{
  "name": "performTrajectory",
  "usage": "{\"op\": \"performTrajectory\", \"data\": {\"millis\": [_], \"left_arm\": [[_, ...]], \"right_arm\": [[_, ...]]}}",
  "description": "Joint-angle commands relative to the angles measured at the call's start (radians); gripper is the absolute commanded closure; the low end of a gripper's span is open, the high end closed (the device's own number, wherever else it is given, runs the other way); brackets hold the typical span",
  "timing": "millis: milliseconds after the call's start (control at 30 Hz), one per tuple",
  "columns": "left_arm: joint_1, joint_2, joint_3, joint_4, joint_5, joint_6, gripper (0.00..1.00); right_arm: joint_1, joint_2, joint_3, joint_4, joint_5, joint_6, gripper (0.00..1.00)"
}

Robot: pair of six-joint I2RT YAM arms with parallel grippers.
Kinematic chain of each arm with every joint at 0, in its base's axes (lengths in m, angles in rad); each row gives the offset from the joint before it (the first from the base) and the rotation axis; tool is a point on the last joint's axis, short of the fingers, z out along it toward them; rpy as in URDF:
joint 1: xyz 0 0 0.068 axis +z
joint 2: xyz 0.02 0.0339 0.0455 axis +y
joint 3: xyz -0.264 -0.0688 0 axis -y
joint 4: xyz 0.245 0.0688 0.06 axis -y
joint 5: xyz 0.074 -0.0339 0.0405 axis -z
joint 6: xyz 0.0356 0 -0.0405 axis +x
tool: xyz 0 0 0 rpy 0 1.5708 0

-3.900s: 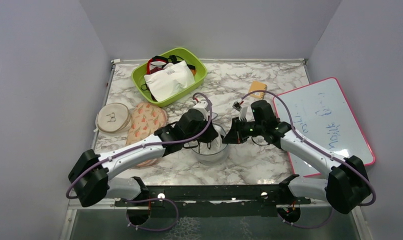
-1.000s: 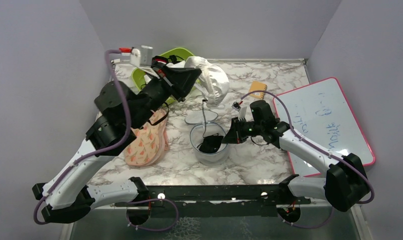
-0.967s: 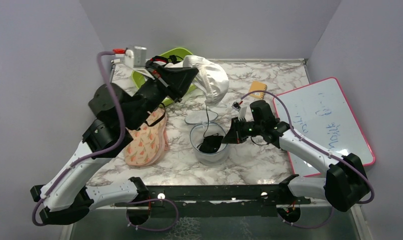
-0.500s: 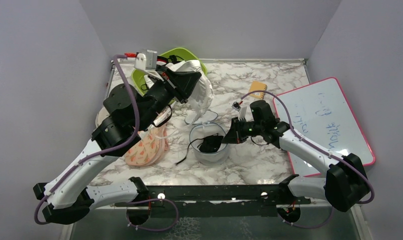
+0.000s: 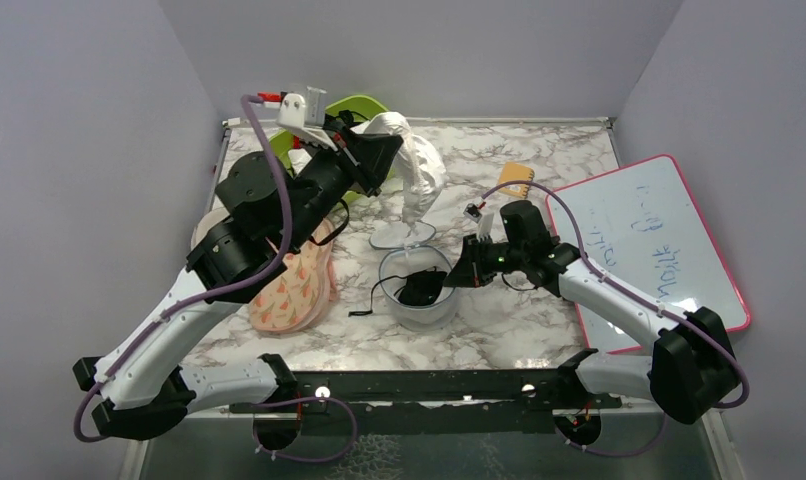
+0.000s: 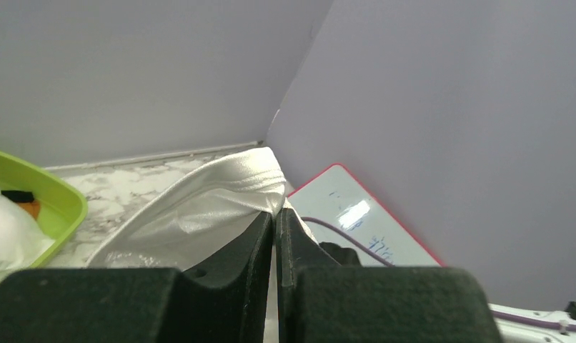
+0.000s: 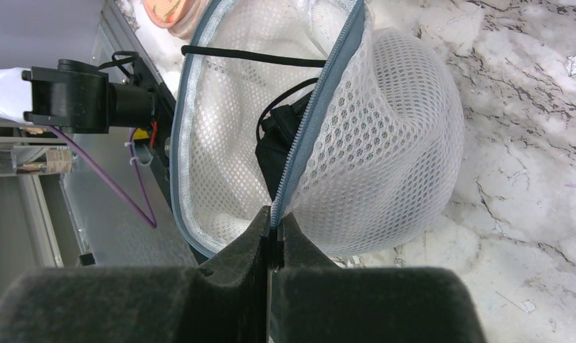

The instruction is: Unzip the laundry bag and remove the bra

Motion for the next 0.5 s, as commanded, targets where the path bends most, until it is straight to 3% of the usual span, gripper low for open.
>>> {"op": "performTrajectory", "data": {"millis": [0,233,467], "left_arm": [[0.003,0.039,0.02,-0.104,-0.106,0.08,1.0],[0.054,0.11,0.068,-0.188,-0.247,0.251,1.0],[0.215,0.217,0.101,-0.187,-0.263,0.379,1.0]], "right_arm": [[0.004,-0.021,-0.007,0.015,0.011,-0.009,0.99],[0.004,-0.011,0.004,0.013,0.014,-0.021,0.99],[0.003,0.011,0.014,0.011,0.019,-0.039,0.99]]}}
